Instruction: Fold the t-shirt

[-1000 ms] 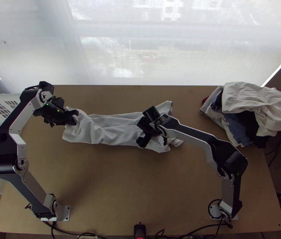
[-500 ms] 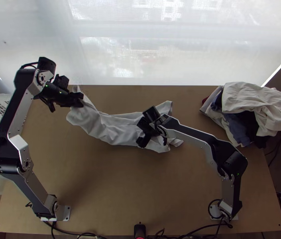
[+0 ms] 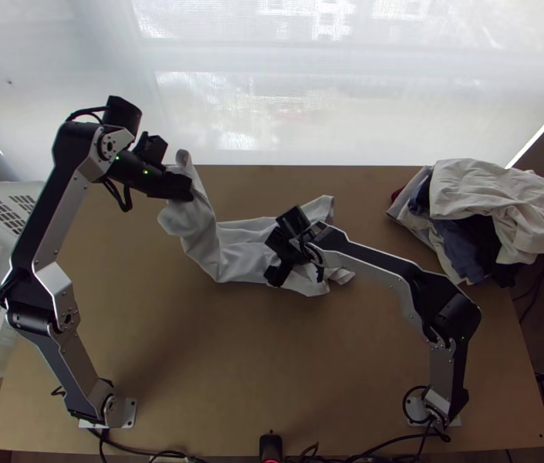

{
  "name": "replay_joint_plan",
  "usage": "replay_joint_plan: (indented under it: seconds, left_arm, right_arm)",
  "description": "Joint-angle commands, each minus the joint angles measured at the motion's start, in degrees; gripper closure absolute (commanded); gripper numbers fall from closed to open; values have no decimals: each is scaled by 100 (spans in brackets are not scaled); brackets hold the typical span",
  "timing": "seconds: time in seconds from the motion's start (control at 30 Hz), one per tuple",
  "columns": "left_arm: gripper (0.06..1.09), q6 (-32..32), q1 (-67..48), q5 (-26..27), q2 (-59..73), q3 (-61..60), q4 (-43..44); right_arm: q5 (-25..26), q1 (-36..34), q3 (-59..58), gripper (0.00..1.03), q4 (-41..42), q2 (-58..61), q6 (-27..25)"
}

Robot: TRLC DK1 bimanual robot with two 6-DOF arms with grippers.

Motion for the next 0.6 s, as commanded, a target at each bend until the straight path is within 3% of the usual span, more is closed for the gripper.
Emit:
replay_joint_plan:
  seconds: [0.0,0.3,0.57]
  left_arm:
    - [105,-188,-505,39,158,70,277]
    - [105,-311,-980,48,334,79,505]
    - [105,-592,-1586,48,597,105,1191]
  right_arm:
    - [-31,-104,18,5,-134,-733,87]
    - [-40,-737,-61,5,-1057,-2289,201]
    - [-40,-1616,-703,5,-1286,-3264,236]
